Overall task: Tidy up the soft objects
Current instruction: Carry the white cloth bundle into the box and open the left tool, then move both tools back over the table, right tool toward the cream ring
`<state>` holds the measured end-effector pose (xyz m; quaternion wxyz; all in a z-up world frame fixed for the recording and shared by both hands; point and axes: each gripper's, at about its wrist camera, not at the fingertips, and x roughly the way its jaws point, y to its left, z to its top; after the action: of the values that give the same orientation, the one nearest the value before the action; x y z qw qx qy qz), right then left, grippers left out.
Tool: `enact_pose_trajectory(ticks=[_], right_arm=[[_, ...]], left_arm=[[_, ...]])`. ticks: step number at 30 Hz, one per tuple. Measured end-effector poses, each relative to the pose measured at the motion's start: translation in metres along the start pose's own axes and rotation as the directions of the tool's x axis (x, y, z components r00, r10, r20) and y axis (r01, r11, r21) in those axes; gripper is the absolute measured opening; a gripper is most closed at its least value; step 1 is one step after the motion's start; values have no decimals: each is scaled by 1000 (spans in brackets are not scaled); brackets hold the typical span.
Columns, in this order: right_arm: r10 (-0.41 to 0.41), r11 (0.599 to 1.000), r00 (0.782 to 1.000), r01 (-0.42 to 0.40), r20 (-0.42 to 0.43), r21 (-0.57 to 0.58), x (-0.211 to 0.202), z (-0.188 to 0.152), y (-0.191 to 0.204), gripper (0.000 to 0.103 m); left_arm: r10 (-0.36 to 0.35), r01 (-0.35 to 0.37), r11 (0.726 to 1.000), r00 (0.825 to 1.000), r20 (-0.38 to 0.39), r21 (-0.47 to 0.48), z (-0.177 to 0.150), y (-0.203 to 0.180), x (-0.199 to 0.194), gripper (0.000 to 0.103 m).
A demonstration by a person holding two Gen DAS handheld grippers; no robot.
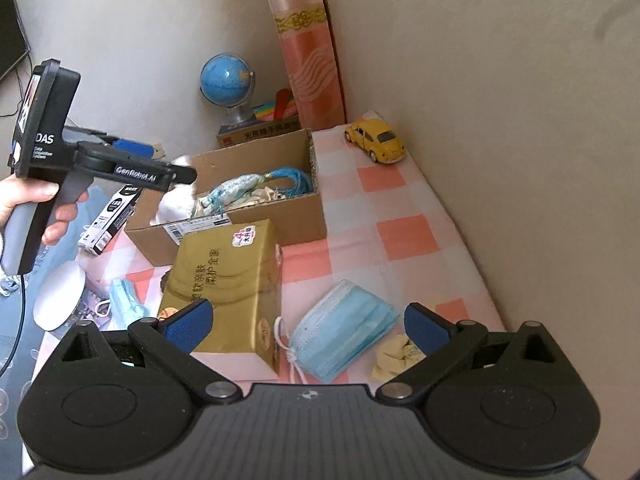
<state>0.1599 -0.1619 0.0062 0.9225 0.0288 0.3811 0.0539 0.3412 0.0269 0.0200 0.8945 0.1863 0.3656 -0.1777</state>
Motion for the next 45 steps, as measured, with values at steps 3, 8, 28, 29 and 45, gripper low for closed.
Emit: enact_pose_trajectory(ticks=[3, 8, 28, 29, 45], right_arm=[[-18, 1000, 1000, 18, 18, -8, -4, 0, -1, 103], [-39, 999, 998, 40, 42, -6, -11, -2, -5, 103], [-81, 983, 990, 61, -114, -175, 15, -73, 8, 103], [-83, 980, 989, 58, -124, -189, 19, -76, 11, 103], [-74, 960, 984, 26, -164, -278, 36, -92, 23, 103]], left_arm=[[-2, 2, 1000, 1000, 5, -4, -6, -6, -12, 84], [-18, 18, 1000, 1000, 23, -3, -19, -22, -42, 84], [71, -57, 989, 992, 105, -134, -134, -101, -141, 85], [75, -60, 989, 992, 106, -137, -138, -103, -142, 85], [22, -5, 982, 996, 87, -188, -165, -106, -132, 85]])
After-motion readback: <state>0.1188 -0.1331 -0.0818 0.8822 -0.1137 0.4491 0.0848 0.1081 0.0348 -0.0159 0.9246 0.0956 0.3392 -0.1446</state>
